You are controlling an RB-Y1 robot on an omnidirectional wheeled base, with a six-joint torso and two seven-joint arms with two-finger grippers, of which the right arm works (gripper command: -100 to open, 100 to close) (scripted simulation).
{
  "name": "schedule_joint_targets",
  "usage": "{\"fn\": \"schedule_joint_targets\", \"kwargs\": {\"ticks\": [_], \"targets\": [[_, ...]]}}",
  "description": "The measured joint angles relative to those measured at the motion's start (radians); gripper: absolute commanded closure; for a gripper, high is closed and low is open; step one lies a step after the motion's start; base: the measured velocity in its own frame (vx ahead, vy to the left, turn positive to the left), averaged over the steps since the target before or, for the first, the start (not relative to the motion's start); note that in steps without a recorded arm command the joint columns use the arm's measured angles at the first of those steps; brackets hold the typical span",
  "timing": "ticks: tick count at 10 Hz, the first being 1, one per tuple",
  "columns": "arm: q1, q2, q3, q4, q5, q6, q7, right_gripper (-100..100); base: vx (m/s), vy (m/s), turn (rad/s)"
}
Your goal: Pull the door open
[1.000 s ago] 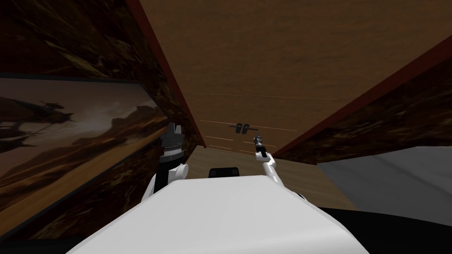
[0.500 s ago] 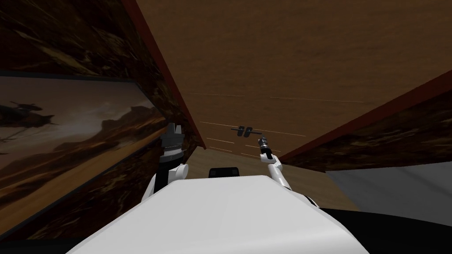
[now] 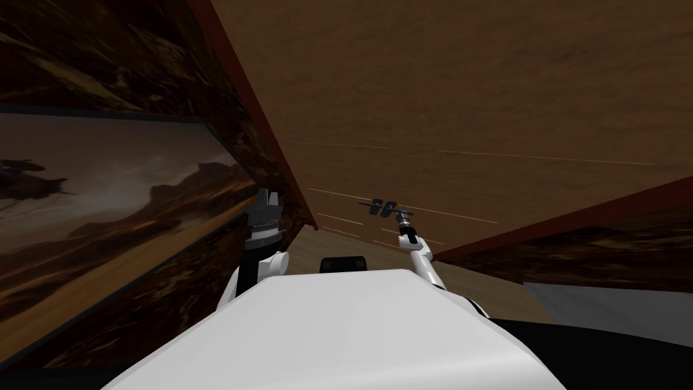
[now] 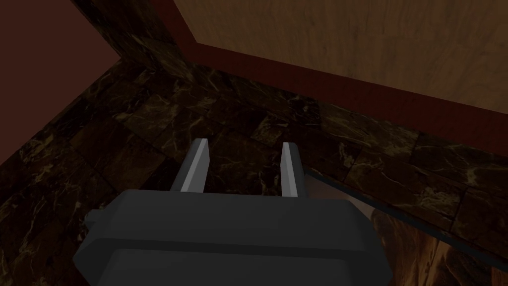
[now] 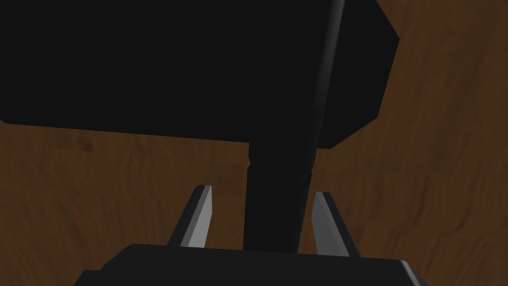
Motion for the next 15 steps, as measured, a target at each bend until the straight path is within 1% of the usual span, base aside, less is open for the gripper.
{"fn": "schedule_joint_targets", "kwargs": {"ticks": [4, 5, 6, 7, 9, 11, 14, 15], "targets": [[0.000, 0.002, 0.003, 0.001, 0.000, 0.000, 0.000, 100, -0.014, -0.002, 0.007], [0.000, 0.003, 0.003, 0.001, 0.000, 0.000, 0.000, 100, -0.118, -0.052, 0.021], [0.009, -0.002, 0.005, -0.010, 0.000, 0.001, -0.004, 100, -0.188, -0.065, 0.058], [0.002, -0.011, 0.007, 0.003, 0.000, -0.004, -0.010, 100, -0.206, -0.032, 0.082], [0.016, -0.023, 0.017, -0.009, 0.001, -0.006, -0.024, 100, -0.211, 0.021, 0.078], [0.036, -0.037, 0.036, -0.016, 0.003, -0.010, -0.046, 100, -0.226, -0.037, 0.140], [0.044, -0.063, 0.080, -0.014, 0.007, -0.027, -0.085, 100, -0.227, -0.087, 0.166], [0.045, -0.069, 0.096, -0.015, 0.009, -0.034, -0.097, 100, -0.102, -0.053, 0.063]]}}
